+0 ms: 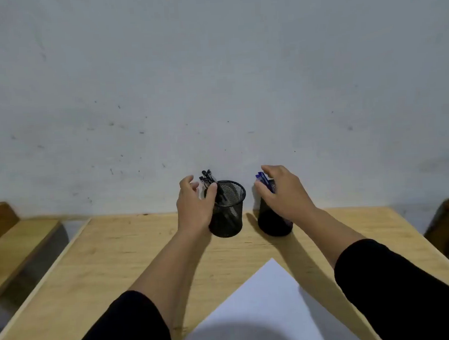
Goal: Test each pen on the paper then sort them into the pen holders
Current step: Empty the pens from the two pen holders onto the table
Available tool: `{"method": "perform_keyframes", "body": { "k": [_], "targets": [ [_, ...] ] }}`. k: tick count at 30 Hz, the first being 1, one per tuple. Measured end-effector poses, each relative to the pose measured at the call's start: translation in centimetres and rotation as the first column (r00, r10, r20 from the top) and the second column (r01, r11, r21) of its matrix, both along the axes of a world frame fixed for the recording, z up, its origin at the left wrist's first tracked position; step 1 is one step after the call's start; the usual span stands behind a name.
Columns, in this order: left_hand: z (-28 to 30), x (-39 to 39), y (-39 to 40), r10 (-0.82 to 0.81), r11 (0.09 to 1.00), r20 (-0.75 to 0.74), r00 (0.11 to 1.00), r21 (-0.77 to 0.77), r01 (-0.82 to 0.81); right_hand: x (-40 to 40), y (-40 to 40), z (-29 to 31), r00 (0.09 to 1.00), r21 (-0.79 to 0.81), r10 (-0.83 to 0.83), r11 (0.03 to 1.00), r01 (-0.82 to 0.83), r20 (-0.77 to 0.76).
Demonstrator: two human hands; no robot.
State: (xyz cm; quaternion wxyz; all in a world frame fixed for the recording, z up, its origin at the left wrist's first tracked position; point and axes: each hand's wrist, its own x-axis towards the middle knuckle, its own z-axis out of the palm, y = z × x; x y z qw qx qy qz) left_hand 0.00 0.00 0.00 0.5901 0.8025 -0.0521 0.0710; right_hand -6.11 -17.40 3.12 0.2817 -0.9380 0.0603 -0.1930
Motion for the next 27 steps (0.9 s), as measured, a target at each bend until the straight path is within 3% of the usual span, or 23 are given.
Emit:
{"method": "perform_keyframes", "body": {
  "k": [5, 19, 27],
  "targets": [
    [-0.1, 1.0, -1.4, 0.035, 0.997, 0.018, 0.999, -0.073, -0.034, 1.3, 0.0, -0.9, 1.0, -0.032, 0.0, 0.999, 0.001, 0.019],
    [0.6, 1.5, -2.3, -0.05, 0.998, 0.099, 0.994, -0.043, 0.054, 2.3, -0.6, -2.1, 0.993, -0.106, 0.094, 0.991, -0.086, 0.075],
    [0.5, 1.3, -2.5, -0.046, 0.991, 0.103, 0.994, -0.121, 0.058, 2.1, -0.6, -1.9, 0.994, 0.016, 0.023, 1.0, -0.025, 0.11]
  ]
}}
